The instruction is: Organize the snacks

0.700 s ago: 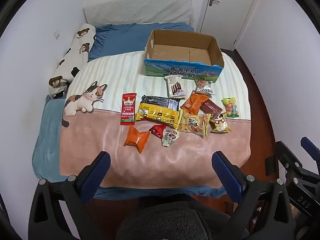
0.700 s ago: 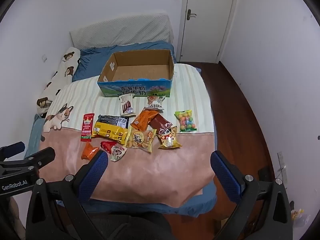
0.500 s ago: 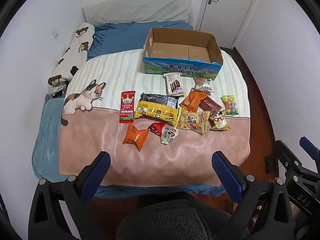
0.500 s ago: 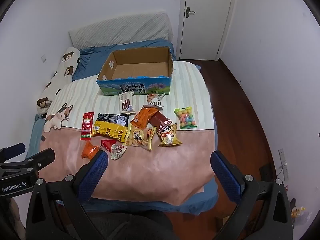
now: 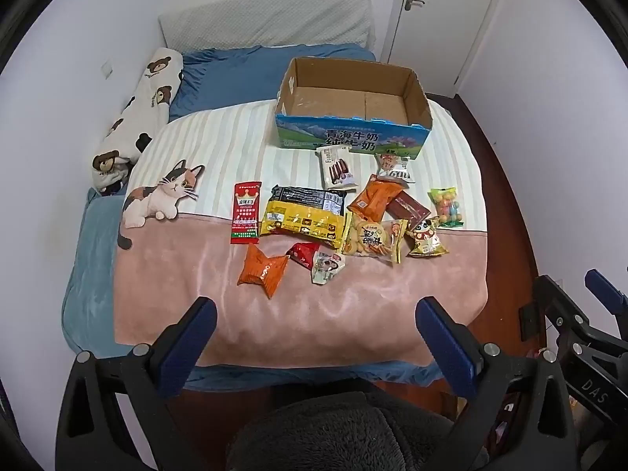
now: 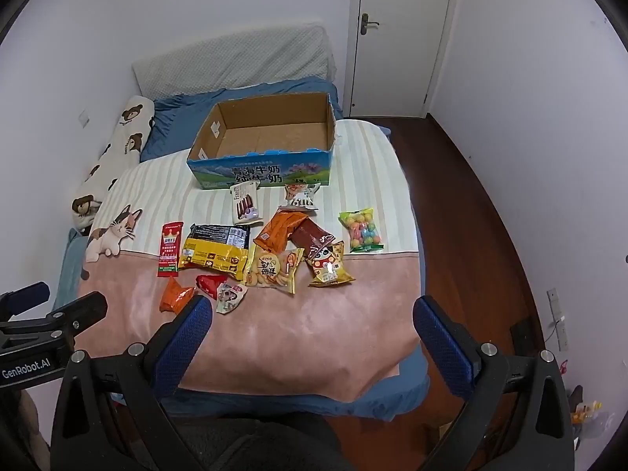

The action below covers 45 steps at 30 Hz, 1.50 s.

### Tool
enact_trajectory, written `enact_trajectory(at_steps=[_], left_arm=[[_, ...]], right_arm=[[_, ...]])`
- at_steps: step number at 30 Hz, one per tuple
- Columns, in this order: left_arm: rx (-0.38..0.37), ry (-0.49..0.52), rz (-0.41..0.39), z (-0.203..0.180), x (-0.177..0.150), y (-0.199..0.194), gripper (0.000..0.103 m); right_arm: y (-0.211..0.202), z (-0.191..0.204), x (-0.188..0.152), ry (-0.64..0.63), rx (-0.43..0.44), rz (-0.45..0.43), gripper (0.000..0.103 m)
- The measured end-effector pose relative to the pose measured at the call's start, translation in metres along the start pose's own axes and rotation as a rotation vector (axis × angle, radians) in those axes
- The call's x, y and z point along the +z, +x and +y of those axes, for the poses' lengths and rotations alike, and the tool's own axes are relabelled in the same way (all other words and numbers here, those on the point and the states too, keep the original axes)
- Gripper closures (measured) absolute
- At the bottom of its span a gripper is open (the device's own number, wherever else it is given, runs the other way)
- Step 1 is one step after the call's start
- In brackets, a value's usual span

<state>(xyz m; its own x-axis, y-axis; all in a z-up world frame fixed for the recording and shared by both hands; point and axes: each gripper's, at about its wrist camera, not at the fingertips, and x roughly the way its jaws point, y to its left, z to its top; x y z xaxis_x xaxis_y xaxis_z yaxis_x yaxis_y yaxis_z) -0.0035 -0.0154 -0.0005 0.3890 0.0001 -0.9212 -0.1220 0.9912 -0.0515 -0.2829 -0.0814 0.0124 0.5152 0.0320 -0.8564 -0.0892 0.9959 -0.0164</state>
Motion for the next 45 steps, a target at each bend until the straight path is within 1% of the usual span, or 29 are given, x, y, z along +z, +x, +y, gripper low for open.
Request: enact_trajectory(at_steps=[45], left_arm=[[-0.012,-0.009,-0.018,0.009,0.010,-0.005,0.000]], right_arm=[[-0.011,0.002,0.008,0.005,0.006,-0.041,0.000]])
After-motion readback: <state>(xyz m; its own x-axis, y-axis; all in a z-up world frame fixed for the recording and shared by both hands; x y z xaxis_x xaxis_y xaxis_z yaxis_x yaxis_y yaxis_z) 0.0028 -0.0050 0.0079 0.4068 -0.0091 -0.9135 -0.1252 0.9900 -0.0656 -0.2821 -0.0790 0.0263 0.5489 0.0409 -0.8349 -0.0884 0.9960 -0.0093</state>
